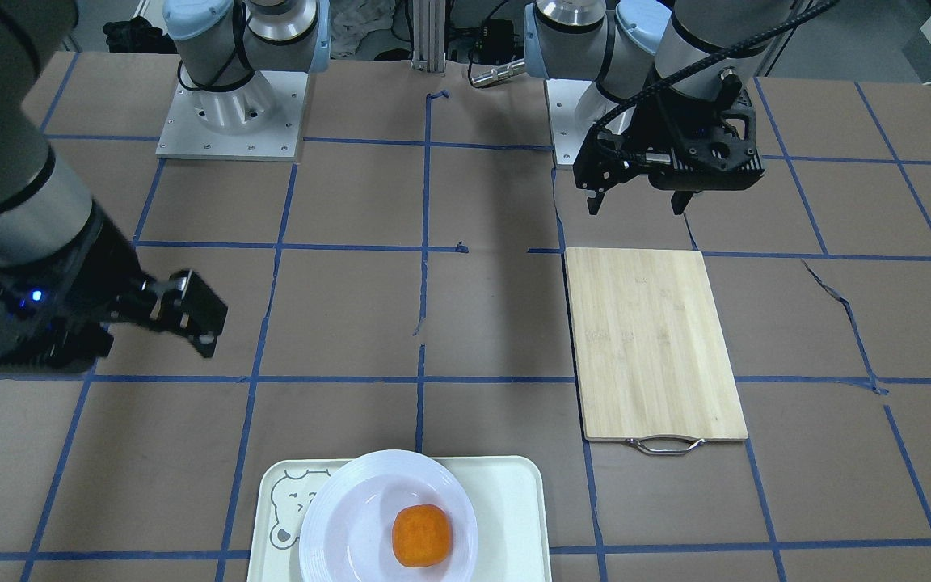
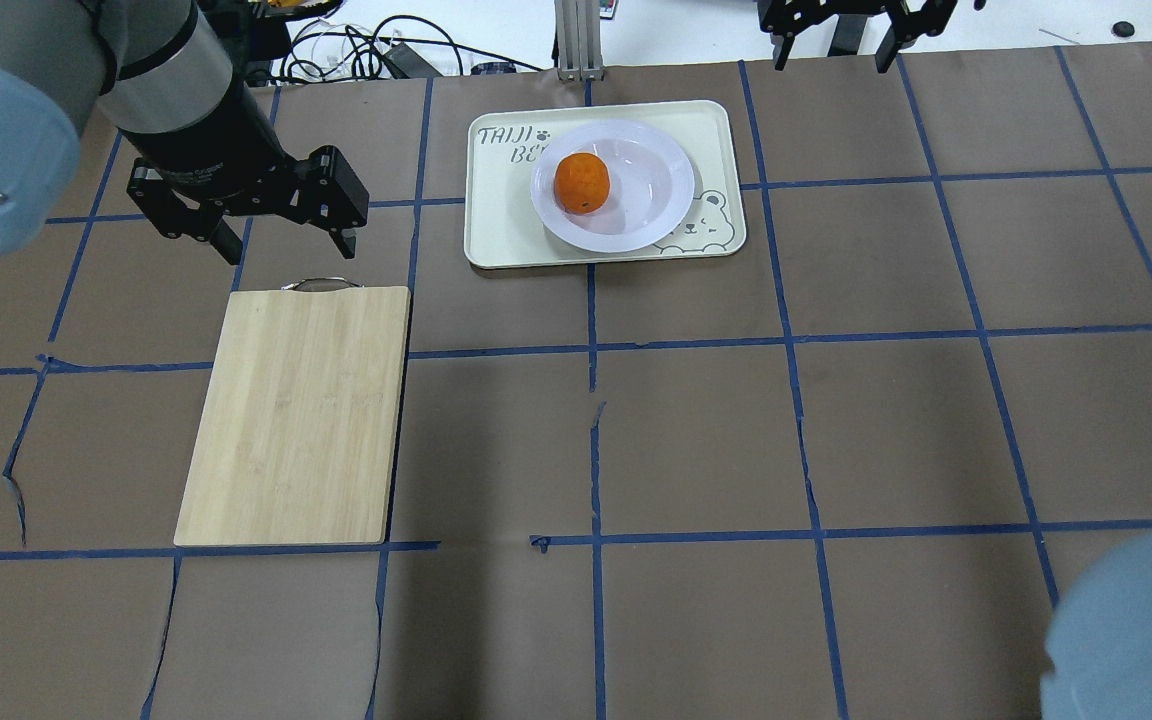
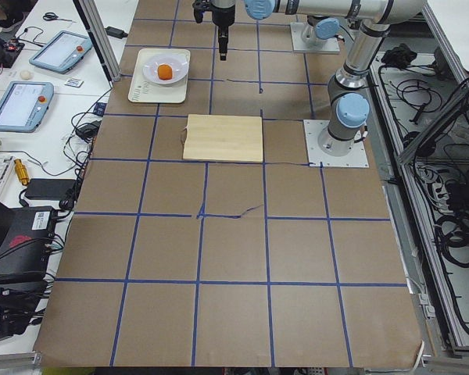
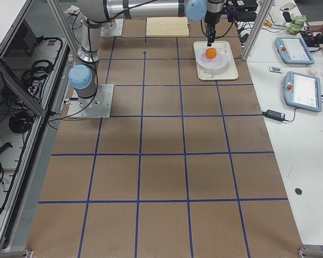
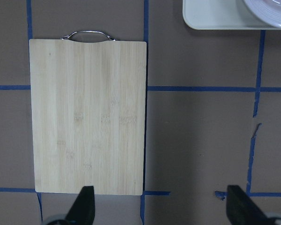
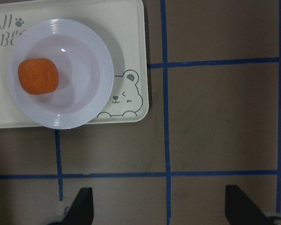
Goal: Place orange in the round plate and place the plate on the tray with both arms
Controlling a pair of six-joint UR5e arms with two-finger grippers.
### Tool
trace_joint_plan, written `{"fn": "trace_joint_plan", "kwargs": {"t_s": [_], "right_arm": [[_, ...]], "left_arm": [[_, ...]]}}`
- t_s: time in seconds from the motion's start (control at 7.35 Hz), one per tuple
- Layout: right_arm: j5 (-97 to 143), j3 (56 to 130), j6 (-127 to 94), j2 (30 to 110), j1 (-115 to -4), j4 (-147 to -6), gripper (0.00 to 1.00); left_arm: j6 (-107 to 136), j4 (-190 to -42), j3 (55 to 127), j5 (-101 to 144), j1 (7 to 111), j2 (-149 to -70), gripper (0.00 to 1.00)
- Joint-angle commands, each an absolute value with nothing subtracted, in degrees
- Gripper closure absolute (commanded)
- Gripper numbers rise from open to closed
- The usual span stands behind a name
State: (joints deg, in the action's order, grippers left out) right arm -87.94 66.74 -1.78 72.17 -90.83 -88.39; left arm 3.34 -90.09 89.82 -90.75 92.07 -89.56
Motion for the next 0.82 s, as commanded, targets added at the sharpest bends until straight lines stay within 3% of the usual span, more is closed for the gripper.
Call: {"fn": "trace_joint_plan", "kwargs": {"t_s": [0.0,0.27,0.68], "right_arm": [[-90.8,75.8,-1.7,82.9,-93.0,-85.0,0.00],[-90.4,84.7,-1.8,89.4,-92.0,-88.7,0.00],[-90.2,85.3,-1.8,89.3,-92.0,-93.2,0.00]], "left_arm": [[3.3,-90.1,89.8,-90.7,92.1,-89.6,0.00],[3.3,-90.1,89.8,-90.7,92.1,-89.6,0.00],[3.3,-90.1,89.8,-90.6,92.1,-89.6,0.00]]}}
